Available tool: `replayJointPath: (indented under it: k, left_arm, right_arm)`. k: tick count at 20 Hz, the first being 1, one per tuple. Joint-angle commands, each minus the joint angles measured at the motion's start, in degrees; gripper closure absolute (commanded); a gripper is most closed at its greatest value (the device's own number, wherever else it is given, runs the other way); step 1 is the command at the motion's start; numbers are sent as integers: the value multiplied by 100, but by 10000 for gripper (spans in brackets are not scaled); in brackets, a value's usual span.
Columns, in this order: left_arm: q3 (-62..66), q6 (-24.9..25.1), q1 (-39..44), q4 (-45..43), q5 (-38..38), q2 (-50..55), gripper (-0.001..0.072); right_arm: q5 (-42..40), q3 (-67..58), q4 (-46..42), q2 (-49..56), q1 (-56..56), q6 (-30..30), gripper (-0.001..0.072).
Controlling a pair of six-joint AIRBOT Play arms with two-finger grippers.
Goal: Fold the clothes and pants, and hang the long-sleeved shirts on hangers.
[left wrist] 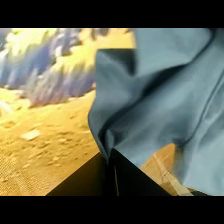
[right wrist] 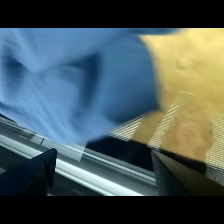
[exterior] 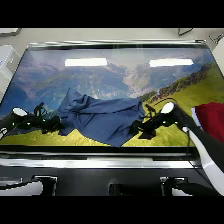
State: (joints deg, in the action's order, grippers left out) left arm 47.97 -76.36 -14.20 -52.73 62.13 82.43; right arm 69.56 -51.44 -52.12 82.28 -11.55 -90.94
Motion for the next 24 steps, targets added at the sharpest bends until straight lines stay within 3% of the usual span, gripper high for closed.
replayJointPath:
  k: [1,3,4,5,6,7,9,12,13,18,20,24]
  left_arm:
    - [-4,105,59,223,-2,-262,678]
    - [-4,103,59,223,-4,-533,678]
    - [-4,118,59,223,-7,-649,678]
    - [7,173,59,223,-2,-761,678]
    - [9,203,59,260,-4,-861,678]
    - [13,205,59,326,-4,-970,678]
    - [133,352,59,595,-7,-1281,679]
    - [793,1412,59,1574,-28,-2052,680]
    - [1185,1539,59,1880,-96,-2352,680]
    - [3504,1550,87,2968,-957,-3646,679]
    - [4065,1550,184,2986,-1464,-4039,679]
    - [4266,1547,282,2986,-2415,-4631,679]
  right_arm:
    - [-835,15,109,317,-723,-402,34]
    - [-1172,13,216,354,-876,-619,49]
    - [-1294,9,249,354,-883,-723,134]
    - [-1360,9,254,354,-881,-833,313]
    - [-1390,9,258,354,-881,-916,545]
    - [-1366,-15,262,341,-881,-905,680]
    - [-1064,-326,-55,232,-758,-540,680]
    - [-415,-1563,-1539,-334,-83,-481,680]
    - [-330,-2181,-2015,-632,234,-481,679]
    - [-1255,-4916,-2662,-2396,1207,-170,677]
    - [-1582,-5268,-2651,-3080,1200,179,677]
    - [-1777,-5265,-2656,-3960,1200,227,677]
